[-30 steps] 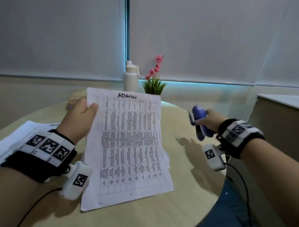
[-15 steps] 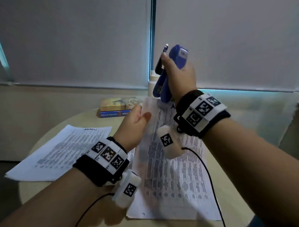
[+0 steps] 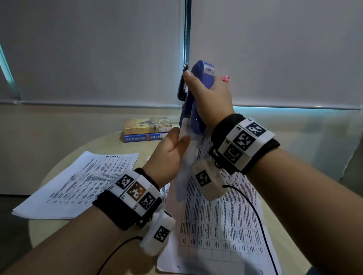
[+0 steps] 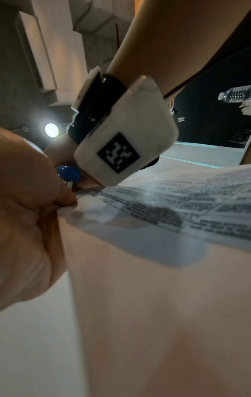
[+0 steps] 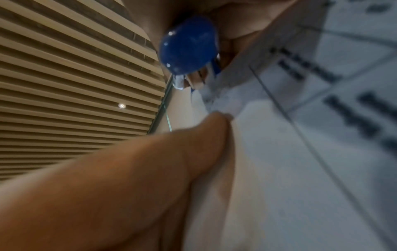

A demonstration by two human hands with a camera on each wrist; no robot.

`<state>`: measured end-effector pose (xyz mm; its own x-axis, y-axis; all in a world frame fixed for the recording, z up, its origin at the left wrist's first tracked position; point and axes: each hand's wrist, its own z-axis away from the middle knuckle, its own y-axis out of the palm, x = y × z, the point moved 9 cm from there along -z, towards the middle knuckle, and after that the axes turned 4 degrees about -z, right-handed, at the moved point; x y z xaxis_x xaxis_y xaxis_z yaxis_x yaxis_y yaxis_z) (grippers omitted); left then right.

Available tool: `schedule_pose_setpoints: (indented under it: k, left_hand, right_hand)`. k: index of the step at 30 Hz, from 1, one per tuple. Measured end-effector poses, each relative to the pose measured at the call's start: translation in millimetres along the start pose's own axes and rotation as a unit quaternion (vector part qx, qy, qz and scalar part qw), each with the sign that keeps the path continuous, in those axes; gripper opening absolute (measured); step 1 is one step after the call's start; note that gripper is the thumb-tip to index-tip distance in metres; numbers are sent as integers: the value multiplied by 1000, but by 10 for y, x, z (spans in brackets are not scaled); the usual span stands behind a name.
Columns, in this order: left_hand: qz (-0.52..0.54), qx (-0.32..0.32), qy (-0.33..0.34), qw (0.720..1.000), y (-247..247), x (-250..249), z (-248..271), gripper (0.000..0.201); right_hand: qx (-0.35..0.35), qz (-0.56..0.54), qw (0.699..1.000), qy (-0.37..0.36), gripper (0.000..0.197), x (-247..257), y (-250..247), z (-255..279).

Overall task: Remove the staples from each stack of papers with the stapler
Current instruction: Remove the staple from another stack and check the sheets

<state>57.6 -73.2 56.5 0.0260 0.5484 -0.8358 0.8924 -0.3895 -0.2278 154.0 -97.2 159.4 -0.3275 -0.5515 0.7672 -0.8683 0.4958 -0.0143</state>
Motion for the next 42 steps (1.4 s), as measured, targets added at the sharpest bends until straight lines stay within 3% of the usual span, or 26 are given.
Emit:
schedule_pose_setpoints:
  k: [3, 8, 11, 16, 23, 24, 26, 28, 30, 32, 34, 35, 36, 38, 40, 42]
  left_hand:
    - [-5, -9, 13, 1000, 2, -20, 13, 41]
    - [-4, -14, 27, 1000, -35, -28, 23, 55]
    - [-3, -21, 32, 999, -70, -33, 35, 63]
    - [-5, -22, 27, 999, -44, -61, 74, 39]
    - [-45, 24, 65, 997, 10, -91, 53, 11]
    - [-53, 45, 57, 996, 21, -59, 52, 5]
    - [-63, 68, 34, 995, -3, 31, 47, 18]
    - [-63, 57, 6, 996, -71, 119, 44, 17]
    - [-73, 31, -8, 997, -164, 179, 39, 13]
    - [-74, 15, -20, 997, -267, 261, 37, 23]
    - [-86, 0, -26, 996, -420, 344, 42, 24]
    - [-87, -5, -30, 996, -493, 390, 42, 23]
    - [-87, -10, -36, 996, -569, 435, 46, 22]
    - [-79, -23, -41, 996, -710, 504, 53, 22]
    - [-74, -36, -40, 996, -818, 540, 51, 24]
    - [-72, -50, -45, 995, -904, 590, 37, 30]
  right_hand:
    - [-19, 26, 999, -4, 27, -32, 3, -5]
    - [-33, 31, 999, -18, 46, -65, 6, 2]
    - [-40, 23, 998, -44, 42, -53, -2, 33]
    - [-79, 11, 993, -88, 37, 2, -18, 82]
    - [-69, -55, 990, -108, 35, 37, -32, 54]
    - [-66, -50, 991, -104, 34, 36, -47, 40]
    - [-45, -35, 995, -78, 28, 28, -61, 13]
    - [-7, -39, 999, -32, 22, -18, -83, -24]
    - [-30, -59, 998, 11, 19, -122, -298, -79]
    - [-68, -36, 996, 54, 34, -280, -659, -125]
    - [-19, 74, 991, 110, 39, -496, -964, -155]
    - [32, 158, 974, 158, 34, -663, -1097, -121]
    - [84, 268, 937, 209, 30, -858, -1249, -49]
    - [190, 495, 799, 284, 27, -1264, -1587, 188]
    - [264, 604, 670, 341, 29, -1621, -1857, 464]
    - [280, 642, 606, 378, 26, -1836, -2057, 661]
